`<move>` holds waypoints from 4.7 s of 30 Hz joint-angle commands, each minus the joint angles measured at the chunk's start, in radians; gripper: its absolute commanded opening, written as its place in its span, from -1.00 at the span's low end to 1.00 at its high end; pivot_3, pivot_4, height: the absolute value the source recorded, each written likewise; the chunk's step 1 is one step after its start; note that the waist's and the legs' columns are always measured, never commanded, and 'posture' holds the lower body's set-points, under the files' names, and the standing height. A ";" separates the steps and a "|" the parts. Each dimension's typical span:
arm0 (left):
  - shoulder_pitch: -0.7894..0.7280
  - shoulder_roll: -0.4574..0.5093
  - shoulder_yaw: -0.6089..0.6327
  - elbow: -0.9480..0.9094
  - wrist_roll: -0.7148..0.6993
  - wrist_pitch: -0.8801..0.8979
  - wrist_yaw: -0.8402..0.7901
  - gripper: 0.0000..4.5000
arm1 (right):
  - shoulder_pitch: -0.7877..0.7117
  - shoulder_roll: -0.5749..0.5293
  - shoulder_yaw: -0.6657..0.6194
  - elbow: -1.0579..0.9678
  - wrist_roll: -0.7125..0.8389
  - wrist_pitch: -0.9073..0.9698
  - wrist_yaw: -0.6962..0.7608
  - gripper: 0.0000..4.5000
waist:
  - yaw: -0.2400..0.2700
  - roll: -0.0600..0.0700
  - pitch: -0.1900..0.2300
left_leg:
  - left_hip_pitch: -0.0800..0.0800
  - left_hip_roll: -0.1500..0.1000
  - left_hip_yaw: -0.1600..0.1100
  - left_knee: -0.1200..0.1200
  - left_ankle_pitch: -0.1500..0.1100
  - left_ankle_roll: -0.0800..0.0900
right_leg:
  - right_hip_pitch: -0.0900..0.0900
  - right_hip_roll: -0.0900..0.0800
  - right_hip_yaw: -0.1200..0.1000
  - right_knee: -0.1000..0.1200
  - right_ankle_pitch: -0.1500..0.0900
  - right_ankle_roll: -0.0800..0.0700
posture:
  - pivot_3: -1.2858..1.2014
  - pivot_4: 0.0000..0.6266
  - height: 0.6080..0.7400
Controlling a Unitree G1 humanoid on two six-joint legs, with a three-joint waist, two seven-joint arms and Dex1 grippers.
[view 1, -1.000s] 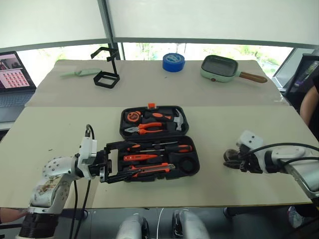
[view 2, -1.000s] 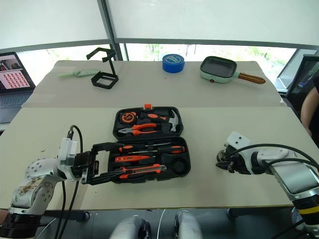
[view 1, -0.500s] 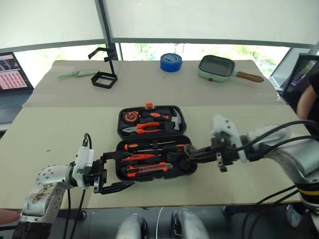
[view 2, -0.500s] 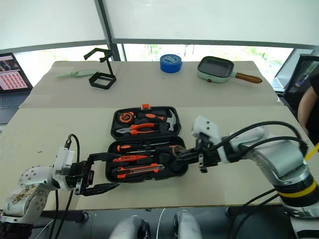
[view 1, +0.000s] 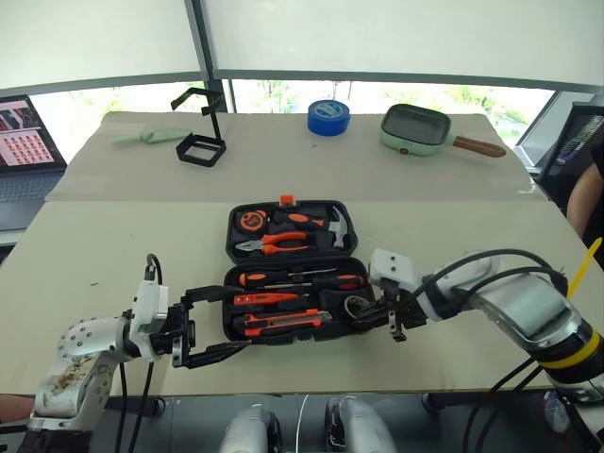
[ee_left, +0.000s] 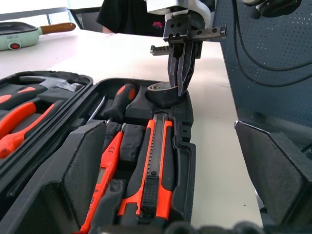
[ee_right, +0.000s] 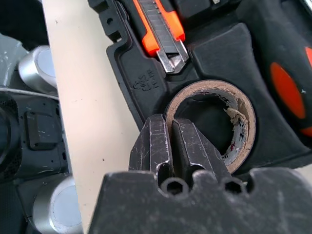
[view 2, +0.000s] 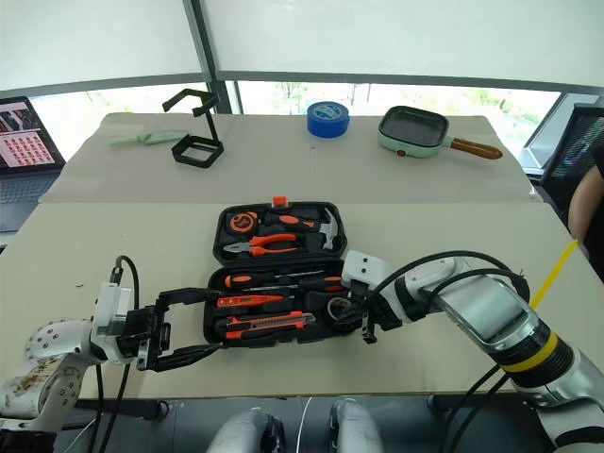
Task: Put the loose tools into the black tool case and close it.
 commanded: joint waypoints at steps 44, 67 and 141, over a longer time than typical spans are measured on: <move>-0.284 -0.102 -0.066 0.287 0.202 0.320 0.499 -0.98 | -0.031 0.398 -0.244 0.848 -0.348 -1.055 -0.068 -1.00 | -0.025 -0.002 0.001 | 0.004 0.001 0.005 -0.001 0.005 -0.008 | 0.000 0.006 0.001 0.005 0.004 -0.006 | 0.03 -0.52 1.00; -0.142 0.060 0.005 0.212 0.236 0.259 0.329 -0.88 | 0.279 0.274 -0.381 0.297 -0.223 -0.653 -0.061 -0.74 | -0.025 -0.002 0.001 | 0.004 0.003 0.003 -0.002 0.004 -0.009 | 0.000 0.005 0.003 0.005 -0.001 -0.003 | 0.03 -0.52 1.00; -0.212 -0.224 0.168 0.143 0.185 0.118 0.436 -0.80 | 0.243 0.327 -0.435 0.091 -0.233 -0.615 -0.451 -1.00 | -0.018 -0.007 0.007 | -0.006 -0.002 0.000 -0.004 0.012 -0.010 | -0.006 0.006 0.000 0.003 0.009 -0.011 | 0.03 -0.52 1.00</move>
